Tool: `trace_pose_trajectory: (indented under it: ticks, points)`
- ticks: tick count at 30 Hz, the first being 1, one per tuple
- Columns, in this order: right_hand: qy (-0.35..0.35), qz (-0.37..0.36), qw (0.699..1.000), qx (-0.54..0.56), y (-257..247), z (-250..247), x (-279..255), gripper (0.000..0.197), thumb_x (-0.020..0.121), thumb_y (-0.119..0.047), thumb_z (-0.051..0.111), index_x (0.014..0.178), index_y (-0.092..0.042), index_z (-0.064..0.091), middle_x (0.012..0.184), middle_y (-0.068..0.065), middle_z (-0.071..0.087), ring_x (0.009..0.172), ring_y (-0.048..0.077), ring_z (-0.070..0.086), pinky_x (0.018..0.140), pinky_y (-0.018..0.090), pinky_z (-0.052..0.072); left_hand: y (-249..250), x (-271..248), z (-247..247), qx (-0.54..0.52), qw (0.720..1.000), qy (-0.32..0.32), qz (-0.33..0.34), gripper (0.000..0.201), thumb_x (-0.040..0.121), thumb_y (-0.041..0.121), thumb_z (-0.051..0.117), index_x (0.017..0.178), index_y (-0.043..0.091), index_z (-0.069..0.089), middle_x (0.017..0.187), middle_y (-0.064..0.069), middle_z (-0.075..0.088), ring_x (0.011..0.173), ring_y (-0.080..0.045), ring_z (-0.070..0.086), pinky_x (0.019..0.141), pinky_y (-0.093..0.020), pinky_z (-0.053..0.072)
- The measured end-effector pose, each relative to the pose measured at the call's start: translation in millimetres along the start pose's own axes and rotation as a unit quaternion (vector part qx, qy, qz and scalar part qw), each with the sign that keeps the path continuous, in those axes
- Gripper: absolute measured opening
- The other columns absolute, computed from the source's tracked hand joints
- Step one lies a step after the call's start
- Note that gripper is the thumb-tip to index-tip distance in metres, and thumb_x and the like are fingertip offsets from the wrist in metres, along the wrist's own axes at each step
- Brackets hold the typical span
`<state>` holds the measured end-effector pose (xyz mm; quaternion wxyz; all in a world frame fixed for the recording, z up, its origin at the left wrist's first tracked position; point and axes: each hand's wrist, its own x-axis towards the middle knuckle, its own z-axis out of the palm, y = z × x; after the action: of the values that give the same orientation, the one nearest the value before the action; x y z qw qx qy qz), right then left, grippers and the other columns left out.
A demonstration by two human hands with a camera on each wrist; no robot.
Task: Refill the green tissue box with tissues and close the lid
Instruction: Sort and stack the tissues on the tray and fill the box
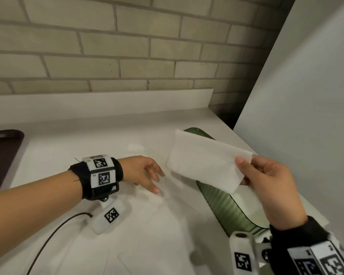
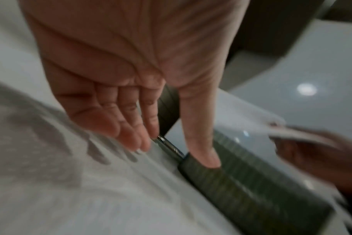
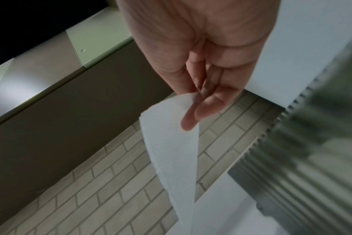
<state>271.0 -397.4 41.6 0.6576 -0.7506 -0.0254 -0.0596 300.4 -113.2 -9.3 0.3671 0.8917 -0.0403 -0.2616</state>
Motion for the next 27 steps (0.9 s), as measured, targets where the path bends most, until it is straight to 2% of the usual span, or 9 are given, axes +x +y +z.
trace_pose_trajectory:
  ticks: [2, 5, 7, 10, 14, 17, 20, 24, 27]
  points:
    - [0.028, -0.006, 1.0, 0.004, -5, -14, 1, 0.013, 0.089, -0.015, 0.062, 0.084, -0.01, 0.073, 0.068, 0.006, 0.072, 0.057, 0.012, 0.063, 0.058, 0.021, 0.054, 7, 2, 11, 0.044, 0.998, -0.005, 0.04, 0.045, 0.063, 0.036, 0.085, 0.097, 0.041, 0.056, 0.1, 0.018, 0.061, 0.081, 0.001, 0.056, 0.079, -0.017, 0.046]
    - [0.062, 0.016, 0.997, 0.035, -5, -38, 2, 0.013, 0.09, -0.014, 0.059, 0.088, -0.008, 0.07, 0.056, -0.001, 0.065, 0.047, 0.008, 0.057, 0.05, 0.015, 0.051, 23, 8, 30, 0.123, 0.988, -0.022, 0.088, 0.048, 0.066, 0.041, 0.081, 0.107, 0.036, 0.057, 0.102, 0.016, 0.055, 0.09, -0.004, 0.052, 0.083, -0.016, 0.043]
    - [0.081, 0.035, 0.995, 0.038, 0, -53, 1, 0.014, 0.092, -0.01, 0.056, 0.084, -0.004, 0.067, 0.047, -0.004, 0.057, 0.042, 0.006, 0.053, 0.048, 0.012, 0.05, 32, 14, 42, 0.19, 0.974, -0.031, 0.12, 0.057, 0.067, 0.045, 0.079, 0.117, 0.03, 0.056, 0.106, 0.013, 0.05, 0.101, -0.007, 0.049, 0.092, -0.019, 0.042]
    - [0.102, 0.061, 0.992, 0.043, 10, -69, -5, 0.017, 0.092, -0.006, 0.054, 0.078, -0.003, 0.063, 0.043, -0.001, 0.054, 0.04, 0.006, 0.053, 0.048, 0.011, 0.051, 39, 23, 53, 0.238, 0.959, -0.051, 0.144, 0.069, 0.065, 0.051, 0.078, 0.124, 0.029, 0.051, 0.117, 0.008, 0.048, 0.113, -0.011, 0.041, 0.102, -0.028, 0.039]
    - [0.105, 0.09, 0.99, 0.041, 26, -78, -13, 0.014, 0.092, -0.005, 0.053, 0.083, 0.0, 0.063, 0.044, -0.001, 0.052, 0.039, 0.006, 0.053, 0.049, 0.013, 0.053, 48, 31, 64, 0.278, 0.947, -0.057, 0.151, 0.069, 0.063, 0.051, 0.079, 0.12, 0.025, 0.051, 0.106, 0.007, 0.042, 0.104, -0.012, 0.035, 0.099, -0.031, 0.04]
    - [0.095, 0.107, 0.989, 0.029, 36, -77, -14, 0.017, 0.092, -0.004, 0.054, 0.091, 0.011, 0.061, 0.053, 0.007, 0.047, 0.042, 0.009, 0.05, 0.05, 0.015, 0.053, 50, 32, 68, 0.3, 0.941, -0.049, 0.149, 0.062, 0.062, 0.049, 0.08, 0.112, 0.025, 0.053, 0.104, 0.008, 0.037, 0.102, -0.013, 0.033, 0.097, -0.033, 0.04]
    - [0.088, 0.114, 0.989, 0.018, 38, -72, -12, 0.022, 0.092, -0.004, 0.055, 0.097, 0.017, 0.058, 0.064, 0.015, 0.048, 0.052, 0.018, 0.053, 0.053, 0.018, 0.056, 51, 31, 69, 0.31, 0.938, -0.056, 0.142, 0.052, 0.065, 0.046, 0.079, 0.107, 0.023, 0.057, 0.105, 0.008, 0.038, 0.104, -0.014, 0.035, 0.096, -0.034, 0.04]
    - [0.065, 0.127, 0.99, -0.02, 29, -66, -12, 0.015, 0.09, 0.0, 0.056, 0.1, 0.009, 0.062, 0.057, 0.014, 0.051, 0.045, 0.015, 0.059, 0.052, 0.02, 0.057, 55, 29, 69, 0.328, 0.932, -0.067, 0.139, 0.045, 0.074, 0.041, 0.074, 0.109, 0.018, 0.058, 0.113, 0.002, 0.051, 0.109, -0.017, 0.046, 0.094, -0.03, 0.039]
    - [0.038, 0.131, 0.984, -0.111, 20, -63, -15, 0.031, 0.087, 0.0, 0.059, 0.116, -0.009, 0.061, 0.049, 0.009, 0.06, 0.045, 0.018, 0.065, 0.047, 0.019, 0.054, 60, 23, 67, 0.284, 0.946, -0.046, 0.146, 0.03, 0.079, 0.035, 0.07, 0.102, 0.02, 0.06, 0.1, 0.006, 0.058, 0.096, -0.011, 0.051, 0.086, -0.023, 0.036]
